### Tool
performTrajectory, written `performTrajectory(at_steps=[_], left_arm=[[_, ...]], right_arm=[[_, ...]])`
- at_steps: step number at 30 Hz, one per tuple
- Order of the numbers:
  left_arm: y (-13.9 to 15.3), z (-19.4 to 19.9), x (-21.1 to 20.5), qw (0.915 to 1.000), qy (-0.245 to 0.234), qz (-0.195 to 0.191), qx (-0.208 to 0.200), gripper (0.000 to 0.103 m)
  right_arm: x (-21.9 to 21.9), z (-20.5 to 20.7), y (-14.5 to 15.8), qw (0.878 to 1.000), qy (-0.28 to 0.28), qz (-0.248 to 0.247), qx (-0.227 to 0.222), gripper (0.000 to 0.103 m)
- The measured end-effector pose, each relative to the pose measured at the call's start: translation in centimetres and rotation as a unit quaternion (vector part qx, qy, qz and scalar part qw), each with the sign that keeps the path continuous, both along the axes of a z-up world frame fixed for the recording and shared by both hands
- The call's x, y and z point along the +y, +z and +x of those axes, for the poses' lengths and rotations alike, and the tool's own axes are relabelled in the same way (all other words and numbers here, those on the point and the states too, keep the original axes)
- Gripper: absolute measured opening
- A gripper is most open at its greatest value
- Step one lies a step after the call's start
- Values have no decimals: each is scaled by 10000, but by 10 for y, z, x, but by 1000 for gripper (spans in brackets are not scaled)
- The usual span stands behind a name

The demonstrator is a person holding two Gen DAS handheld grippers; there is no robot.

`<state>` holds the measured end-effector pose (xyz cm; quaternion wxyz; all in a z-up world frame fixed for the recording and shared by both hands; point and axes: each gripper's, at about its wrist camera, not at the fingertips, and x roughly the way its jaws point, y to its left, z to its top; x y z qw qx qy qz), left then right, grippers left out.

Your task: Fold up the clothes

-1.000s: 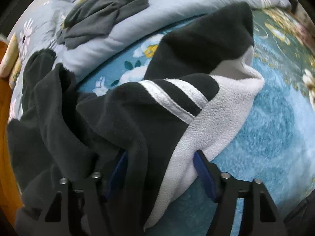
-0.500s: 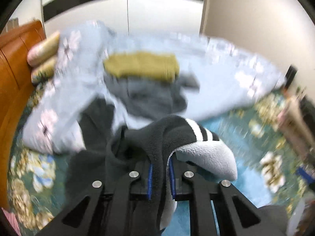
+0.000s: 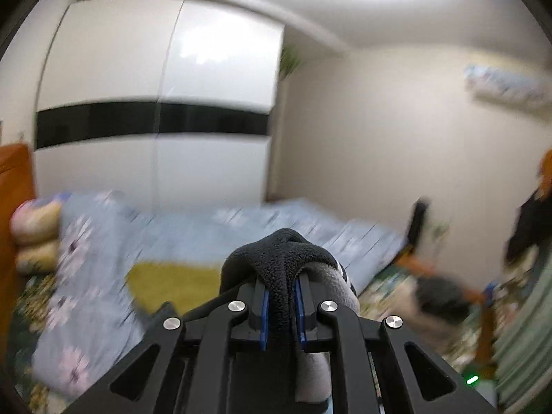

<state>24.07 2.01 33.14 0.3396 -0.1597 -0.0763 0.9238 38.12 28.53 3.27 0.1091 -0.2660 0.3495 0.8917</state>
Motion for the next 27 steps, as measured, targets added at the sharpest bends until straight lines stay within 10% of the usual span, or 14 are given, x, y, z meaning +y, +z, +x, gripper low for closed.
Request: performTrajectory(at_steps=[4,10,13,20,24,27], left_arm=[[40,3,-29,9979,-171,564,256,13],[-78,-44,-136,9853,1169,479,-1151,13],[-180,-60,-187,9516,2110,276,-2219,13],[-388,-33,-265,8332,3290,398,-4426,13],[-406,-16,-290,8153,3411,914,-4588,13],[-389,-19,-300,8212,3410,1335,-4375,13]], right_arm=[[18,25,20,9990,-393,36,227,103],[28,50,30,9962,-738,92,456,103],[22,44,24,9975,-594,87,372,103],[-13,-2,-6,9996,188,90,-209,103],[-29,-33,-22,9978,435,12,-491,103],[-44,-68,-36,9936,885,-228,-661,103]])
